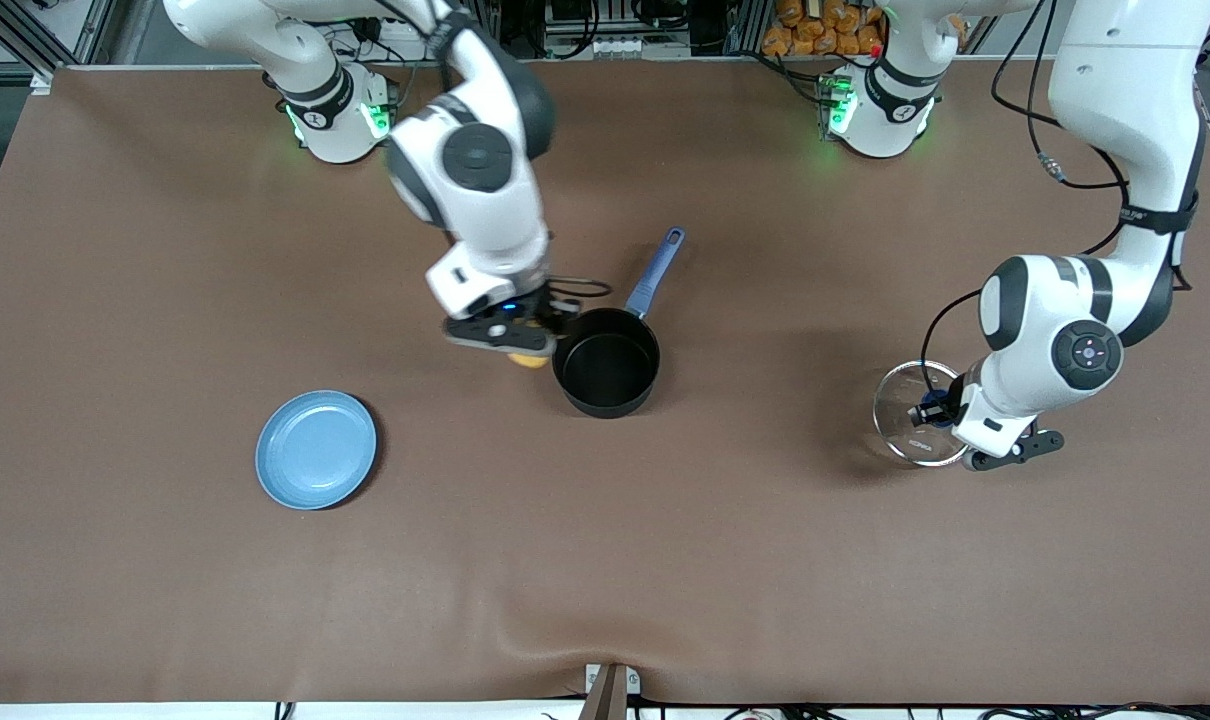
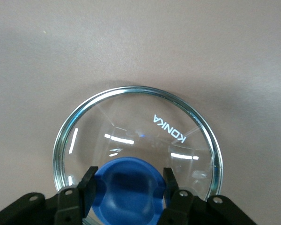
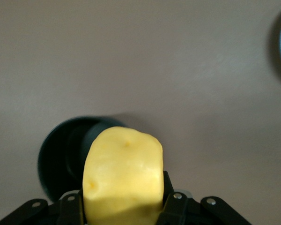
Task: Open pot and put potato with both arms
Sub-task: 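Carry the potato over the pot while the left gripper lowers the lid, then release the potato into the pot while the left gripper withdraws from the lid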
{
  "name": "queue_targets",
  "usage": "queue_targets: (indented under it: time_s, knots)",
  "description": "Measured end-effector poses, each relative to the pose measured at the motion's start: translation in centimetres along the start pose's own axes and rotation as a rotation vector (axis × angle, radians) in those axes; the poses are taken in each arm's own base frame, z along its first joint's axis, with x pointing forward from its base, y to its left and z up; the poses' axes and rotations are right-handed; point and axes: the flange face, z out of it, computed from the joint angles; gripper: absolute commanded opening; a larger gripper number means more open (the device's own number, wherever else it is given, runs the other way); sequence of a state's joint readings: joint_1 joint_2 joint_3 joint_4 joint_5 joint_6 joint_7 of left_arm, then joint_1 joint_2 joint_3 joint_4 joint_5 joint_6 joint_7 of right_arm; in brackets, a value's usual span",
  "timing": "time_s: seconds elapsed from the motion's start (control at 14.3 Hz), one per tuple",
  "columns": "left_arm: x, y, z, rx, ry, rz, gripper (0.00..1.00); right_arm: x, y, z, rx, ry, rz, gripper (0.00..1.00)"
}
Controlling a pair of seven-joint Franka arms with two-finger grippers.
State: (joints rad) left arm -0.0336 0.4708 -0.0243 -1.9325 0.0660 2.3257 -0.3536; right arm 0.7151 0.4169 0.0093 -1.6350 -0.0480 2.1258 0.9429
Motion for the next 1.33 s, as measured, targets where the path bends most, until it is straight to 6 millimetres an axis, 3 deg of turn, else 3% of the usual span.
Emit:
queue_targets:
  time_s: [0.21, 0.28, 0.35, 0.63, 0.77, 0.91, 1.05, 1.33]
  knots:
    - [-0.5, 0.2, 2.2, 0.0, 0.002, 0.011, 0.02, -1.6, -3.5, 3.0, -0.011, -0.004, -0.008, 0.29]
    - [-0.6, 0.3, 2.4, 0.0, 0.002, 0.012, 0.46, -1.6, -4.1, 4.1, -0.021, -0.002, -0.014, 0.29]
    - [-0.6, 0.3, 2.4, 0.0, 0.003, 0.013, 0.99, -1.5, -4.4, 5.4, -0.028, 0.003, -0.02, 0.29]
    - [-0.2, 0.4, 1.8, -0.007, 0.023, 0.013, 1.0, -1.2, -5.1, 10.2, -0.008, 0.025, -0.029, 0.29]
    - [0.4, 0.5, -1.1, -0.015, 0.056, 0.012, 1.0, -1.5, -5.4, 11.9, 0.0, 0.028, -0.025, 0.29]
    - [0.6, 0.4, -6.8, -0.018, 0.083, 0.009, 1.0, -2.2, -5.9, 12.9, 0.001, 0.027, -0.022, 0.29]
    - [0.1, -0.1, -13.9, -0.018, 0.111, 0.022, 1.0, -3.1, -6.3, 13.8, -0.007, 0.021, -0.027, 0.29]
    - [-3.2, -1.8, -26.0, -0.012, 0.143, 0.055, 1.0, -3.6, -6.5, 15.7, -0.006, 0.021, -0.029, 0.29]
